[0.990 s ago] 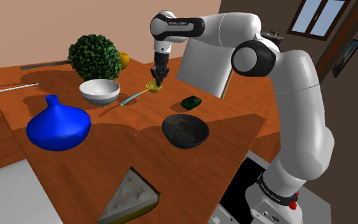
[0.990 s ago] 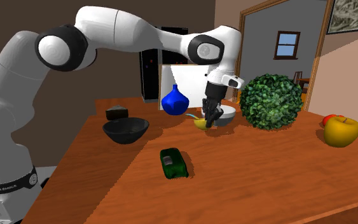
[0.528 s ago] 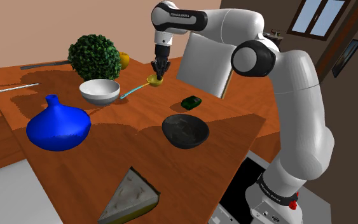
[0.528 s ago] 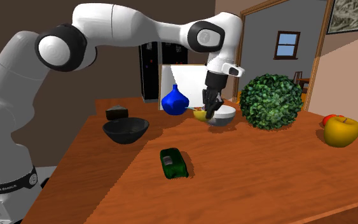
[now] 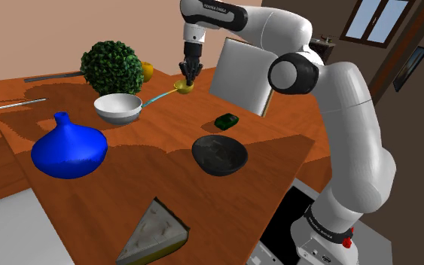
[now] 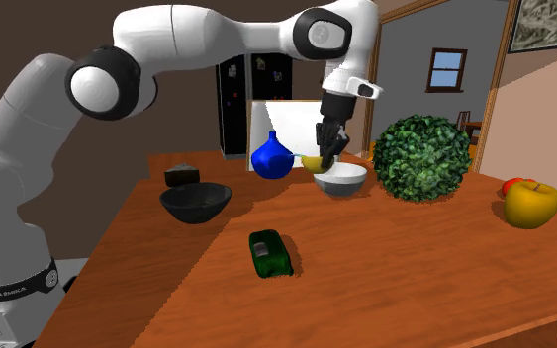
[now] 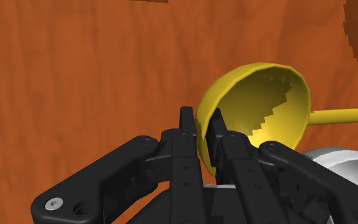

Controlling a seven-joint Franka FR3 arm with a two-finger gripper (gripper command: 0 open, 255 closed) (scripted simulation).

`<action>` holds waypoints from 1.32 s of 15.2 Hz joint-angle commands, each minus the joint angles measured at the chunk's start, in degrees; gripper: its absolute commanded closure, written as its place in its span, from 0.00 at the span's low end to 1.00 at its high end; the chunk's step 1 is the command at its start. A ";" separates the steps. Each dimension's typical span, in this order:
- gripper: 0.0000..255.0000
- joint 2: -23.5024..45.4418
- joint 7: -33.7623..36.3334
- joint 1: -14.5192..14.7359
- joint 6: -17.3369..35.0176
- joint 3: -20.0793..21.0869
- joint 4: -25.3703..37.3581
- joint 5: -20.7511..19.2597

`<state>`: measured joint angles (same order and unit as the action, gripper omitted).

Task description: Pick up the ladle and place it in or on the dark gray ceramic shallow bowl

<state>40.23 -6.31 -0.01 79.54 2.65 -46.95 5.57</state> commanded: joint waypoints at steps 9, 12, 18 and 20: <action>1.00 -30.25 -1.75 -0.78 13.10 -0.06 -43.48 1.13; 1.00 -37.68 -2.10 -0.89 14.58 -0.09 -52.41 1.46; 1.00 -51.74 -2.59 -0.98 15.22 -0.24 -67.15 2.02; 1.00 -56.34 -2.68 -0.98 14.80 -0.31 -71.36 2.16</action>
<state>-13.68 -9.06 -1.04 94.56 2.30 -116.06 7.63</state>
